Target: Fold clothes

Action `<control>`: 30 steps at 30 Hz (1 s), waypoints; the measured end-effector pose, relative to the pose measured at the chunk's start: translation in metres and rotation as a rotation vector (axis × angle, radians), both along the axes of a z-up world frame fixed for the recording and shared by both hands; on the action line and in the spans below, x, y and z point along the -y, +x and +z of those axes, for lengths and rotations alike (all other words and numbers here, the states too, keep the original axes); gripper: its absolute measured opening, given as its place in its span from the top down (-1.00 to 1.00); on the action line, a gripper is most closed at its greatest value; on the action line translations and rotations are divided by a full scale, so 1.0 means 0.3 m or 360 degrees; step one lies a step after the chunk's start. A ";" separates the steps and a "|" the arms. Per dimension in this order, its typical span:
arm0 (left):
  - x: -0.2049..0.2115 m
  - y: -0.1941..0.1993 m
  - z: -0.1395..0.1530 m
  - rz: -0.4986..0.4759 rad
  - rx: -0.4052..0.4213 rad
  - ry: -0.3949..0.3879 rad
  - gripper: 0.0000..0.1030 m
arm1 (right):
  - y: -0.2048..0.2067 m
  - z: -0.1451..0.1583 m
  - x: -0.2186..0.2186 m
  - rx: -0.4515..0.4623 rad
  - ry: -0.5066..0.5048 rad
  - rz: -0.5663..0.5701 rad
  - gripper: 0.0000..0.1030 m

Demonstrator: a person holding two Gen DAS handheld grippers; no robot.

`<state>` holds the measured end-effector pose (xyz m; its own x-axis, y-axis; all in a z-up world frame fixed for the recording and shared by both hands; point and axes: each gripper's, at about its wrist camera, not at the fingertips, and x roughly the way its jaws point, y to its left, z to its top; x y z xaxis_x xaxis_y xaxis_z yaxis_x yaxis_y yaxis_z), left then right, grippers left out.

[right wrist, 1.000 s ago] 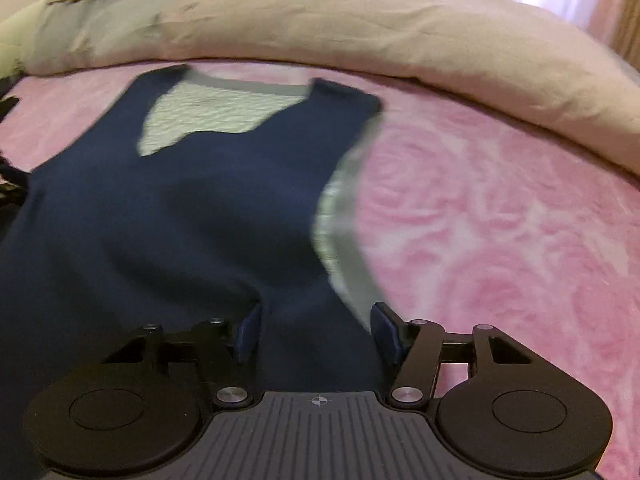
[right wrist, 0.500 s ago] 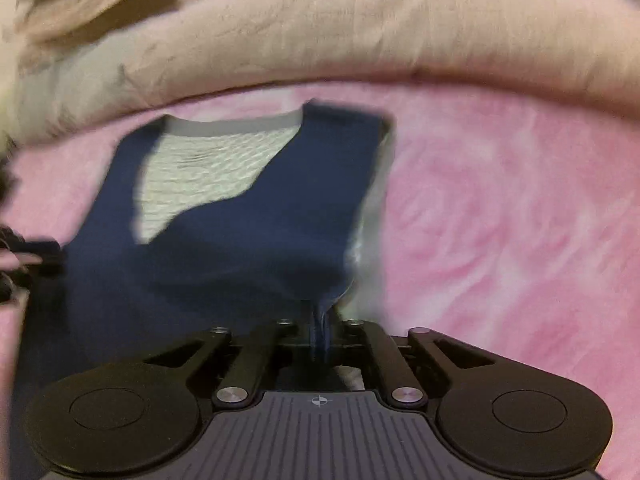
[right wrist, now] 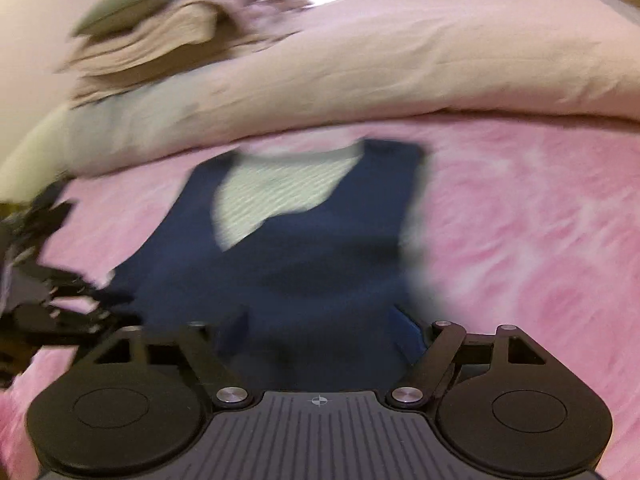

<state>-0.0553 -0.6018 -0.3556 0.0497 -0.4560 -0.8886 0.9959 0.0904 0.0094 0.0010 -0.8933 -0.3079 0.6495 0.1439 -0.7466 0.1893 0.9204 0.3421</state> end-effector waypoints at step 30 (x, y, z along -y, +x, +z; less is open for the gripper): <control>-1.170 -0.450 0.143 -0.0566 0.0187 0.0049 0.28 | -0.983 0.096 -0.687 -0.0526 -0.0291 -0.0280 -0.48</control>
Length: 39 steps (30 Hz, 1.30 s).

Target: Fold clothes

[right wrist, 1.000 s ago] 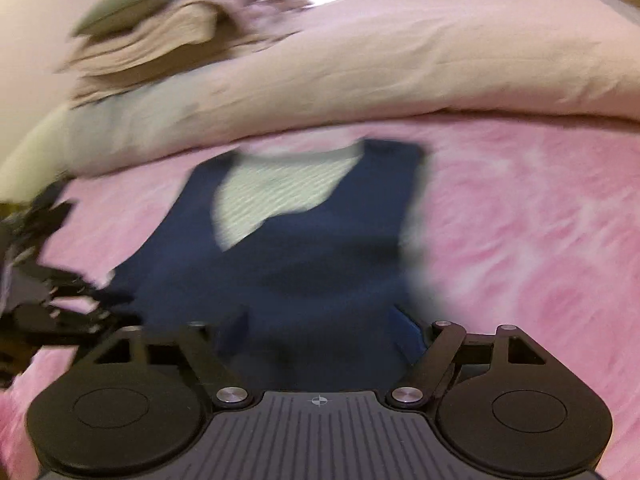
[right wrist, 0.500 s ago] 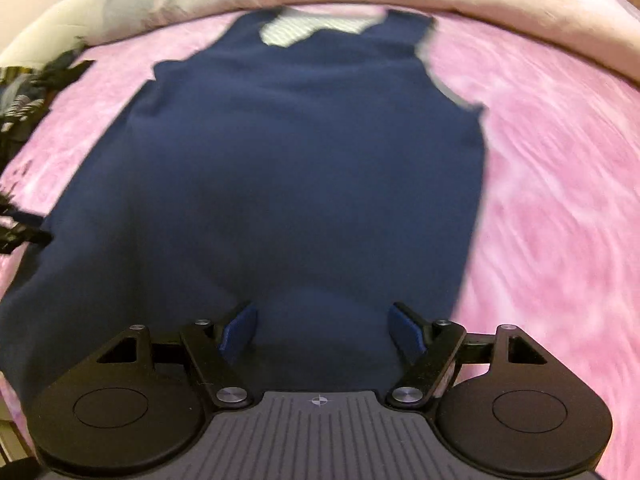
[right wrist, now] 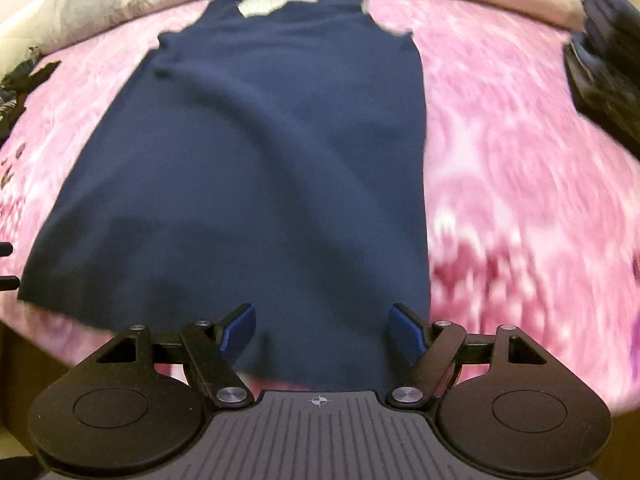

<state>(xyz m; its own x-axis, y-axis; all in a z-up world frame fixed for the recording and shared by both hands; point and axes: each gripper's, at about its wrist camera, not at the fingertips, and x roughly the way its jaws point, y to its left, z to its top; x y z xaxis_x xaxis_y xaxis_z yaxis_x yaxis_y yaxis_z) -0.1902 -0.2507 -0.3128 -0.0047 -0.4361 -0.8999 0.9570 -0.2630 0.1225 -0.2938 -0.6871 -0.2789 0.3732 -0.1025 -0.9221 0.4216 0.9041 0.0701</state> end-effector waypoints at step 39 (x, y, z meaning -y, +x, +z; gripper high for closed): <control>-0.001 0.315 -0.085 0.0871 -0.0982 0.0573 0.96 | -0.234 -0.011 0.431 -0.0164 0.0821 -0.0167 0.97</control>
<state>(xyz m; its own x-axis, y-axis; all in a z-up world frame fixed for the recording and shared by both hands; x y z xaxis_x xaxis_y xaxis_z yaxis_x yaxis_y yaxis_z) -0.0958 -0.2503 -0.3383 -0.4069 -0.2111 -0.8887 0.8280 0.3256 -0.4565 -0.3641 -0.8165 -0.2823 0.2902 0.3419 -0.8938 0.5362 0.7155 0.4478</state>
